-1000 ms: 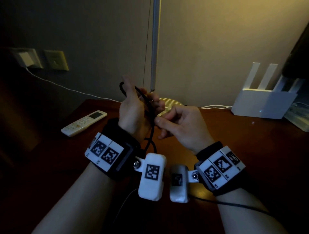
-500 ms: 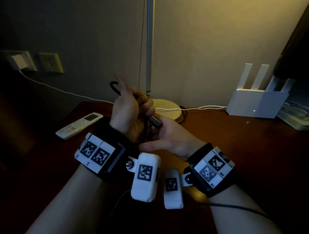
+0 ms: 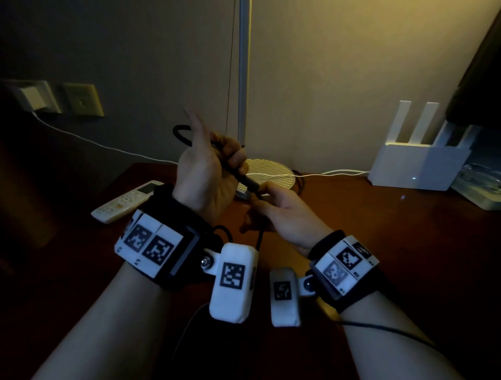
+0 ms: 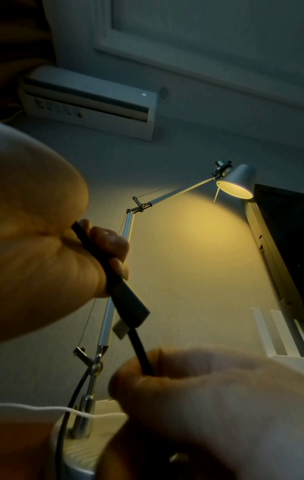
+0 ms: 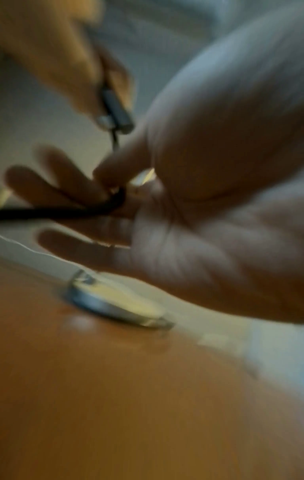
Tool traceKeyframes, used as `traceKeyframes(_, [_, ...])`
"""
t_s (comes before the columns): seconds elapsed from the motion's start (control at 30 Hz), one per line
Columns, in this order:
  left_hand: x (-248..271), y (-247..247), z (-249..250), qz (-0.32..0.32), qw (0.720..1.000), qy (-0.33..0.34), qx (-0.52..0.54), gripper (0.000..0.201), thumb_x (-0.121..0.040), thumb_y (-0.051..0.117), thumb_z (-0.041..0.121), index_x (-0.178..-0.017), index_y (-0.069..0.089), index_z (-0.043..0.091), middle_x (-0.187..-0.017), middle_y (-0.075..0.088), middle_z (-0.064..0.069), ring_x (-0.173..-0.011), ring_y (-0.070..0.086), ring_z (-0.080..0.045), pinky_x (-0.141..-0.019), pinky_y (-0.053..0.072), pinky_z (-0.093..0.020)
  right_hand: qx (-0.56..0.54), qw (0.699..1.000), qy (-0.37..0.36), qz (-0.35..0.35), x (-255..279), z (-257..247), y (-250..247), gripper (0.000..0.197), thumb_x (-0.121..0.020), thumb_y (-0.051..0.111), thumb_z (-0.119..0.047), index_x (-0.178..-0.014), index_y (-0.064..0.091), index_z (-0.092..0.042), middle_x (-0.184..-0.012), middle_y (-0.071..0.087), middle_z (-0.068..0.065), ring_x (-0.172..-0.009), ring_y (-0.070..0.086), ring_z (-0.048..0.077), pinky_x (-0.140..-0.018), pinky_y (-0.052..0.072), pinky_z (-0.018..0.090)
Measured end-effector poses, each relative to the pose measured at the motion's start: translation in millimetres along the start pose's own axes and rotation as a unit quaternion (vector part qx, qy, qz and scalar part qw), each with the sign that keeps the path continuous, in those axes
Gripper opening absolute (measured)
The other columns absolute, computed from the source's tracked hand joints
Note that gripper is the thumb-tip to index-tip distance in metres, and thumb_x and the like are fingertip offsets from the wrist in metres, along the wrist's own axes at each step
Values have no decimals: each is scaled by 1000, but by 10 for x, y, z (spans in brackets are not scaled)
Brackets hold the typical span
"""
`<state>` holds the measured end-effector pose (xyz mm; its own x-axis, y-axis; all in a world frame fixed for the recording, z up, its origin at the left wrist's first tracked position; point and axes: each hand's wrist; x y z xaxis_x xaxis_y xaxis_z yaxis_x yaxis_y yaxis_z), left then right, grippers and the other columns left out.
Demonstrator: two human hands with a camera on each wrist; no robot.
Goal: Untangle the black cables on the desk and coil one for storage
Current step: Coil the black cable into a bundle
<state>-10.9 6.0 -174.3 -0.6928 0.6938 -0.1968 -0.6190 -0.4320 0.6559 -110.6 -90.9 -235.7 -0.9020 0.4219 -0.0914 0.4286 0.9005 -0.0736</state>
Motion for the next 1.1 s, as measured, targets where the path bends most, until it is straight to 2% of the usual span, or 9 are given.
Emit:
traceKeyframes(0.13, [9, -12, 40, 1, 1000, 16, 4, 55, -90, 30, 68, -67, 39, 18, -56, 32, 3, -48, 33, -11, -51, 28, -26, -53, 998, 44, 8, 18, 85, 20, 22, -101, 47, -24, -96, 56, -5, -50, 40, -4, -43, 40, 12, -49, 43, 29])
traceKeyframes(0.23, [24, -18, 92, 20, 1000, 23, 6, 57, -90, 28, 68, -64, 39, 18, -53, 30, 4, -45, 29, -10, -48, 26, -25, -47, 995, 81, -19, 24, 58, -27, 25, -98, 51, -32, -90, 58, -10, -51, 37, -7, -43, 33, 8, -45, 33, 23])
traceKeyframes(0.5, [-17, -170, 312, 102, 992, 71, 1, 56, -90, 32, 68, -62, 39, 20, -50, 28, 6, -40, 24, -8, -38, 20, -22, -85, 957, 186, -204, 63, 104, -16, 23, -98, 49, -30, -91, 60, -11, -82, 60, 9, -76, 61, 25, -75, 50, 41])
traceKeyframes(0.73, [-80, -199, 223, 133, 958, 159, -199, 66, -90, 39, 62, -37, 38, 23, -36, 27, 10, -32, 24, -7, -37, 20, -19, -90, 989, 116, 11, 15, -57, -150, 18, -96, 50, -8, -81, 59, -9, -64, 47, 1, -49, 35, 8, -45, 25, 20])
traceKeyframes(0.83, [-100, -252, 187, 109, 940, 138, -293, 54, -74, 55, 66, -82, 54, 12, -39, 33, 9, -36, 30, -1, -38, 28, -18, -8, 996, 78, 52, 47, -160, -208, 16, -95, 52, -4, -83, 63, -6, -63, 55, 3, -47, 35, 6, -44, 24, 19])
traceKeyframes(0.93, [-152, -269, 246, 93, 934, 82, -334, 106, -70, 59, 65, -133, 33, -17, -64, 36, 4, -45, 40, 1, -49, 36, -17, 141, 989, 34, 19, 109, -256, -212, 11, -92, 56, -5, -92, 67, -4, -65, 63, 1, -48, 46, 3, -43, 31, 13])
traceKeyframes(0.97, [-156, -262, 260, 91, 940, 62, -323, 119, -62, 57, 71, -138, 24, -14, -71, 44, 0, -52, 49, 1, -56, 42, -19, 177, 984, 18, -10, 129, -285, -201, 10, -92, 57, -5, -93, 68, -4, -66, 66, 1, -50, 52, 0, -45, 35, 9])
traceKeyframes(1.03, [-106, -190, 253, 84, 946, 7, -314, 124, -51, 65, 73, -144, 18, 5, -111, 59, -15, -101, 64, -19, -87, 50, -38, 223, 972, -11, -76, 162, -325, -177, 10, -92, 59, -4, -93, 69, -4, -69, 70, 2, -57, 60, -1, -52, 39, 5])
traceKeyframes(1.1, [-52, -156, 190, 47, 941, -15, -336, 116, -50, 77, 65, -141, 25, 14, -126, 53, -14, -126, 45, -35, -105, 35, -52, 248, 961, -42, -112, 187, -351, -183, 11, -92, 61, -6, -96, 70, -3, -73, 72, 2, -63, 64, 3, -62, 44, 8])
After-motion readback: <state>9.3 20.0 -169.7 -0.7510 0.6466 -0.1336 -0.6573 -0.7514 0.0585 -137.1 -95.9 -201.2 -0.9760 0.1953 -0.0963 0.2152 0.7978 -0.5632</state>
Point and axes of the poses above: each hand's wrist, its own x-axis away from the middle knuckle, its own y-axis out of the palm, z = x × y
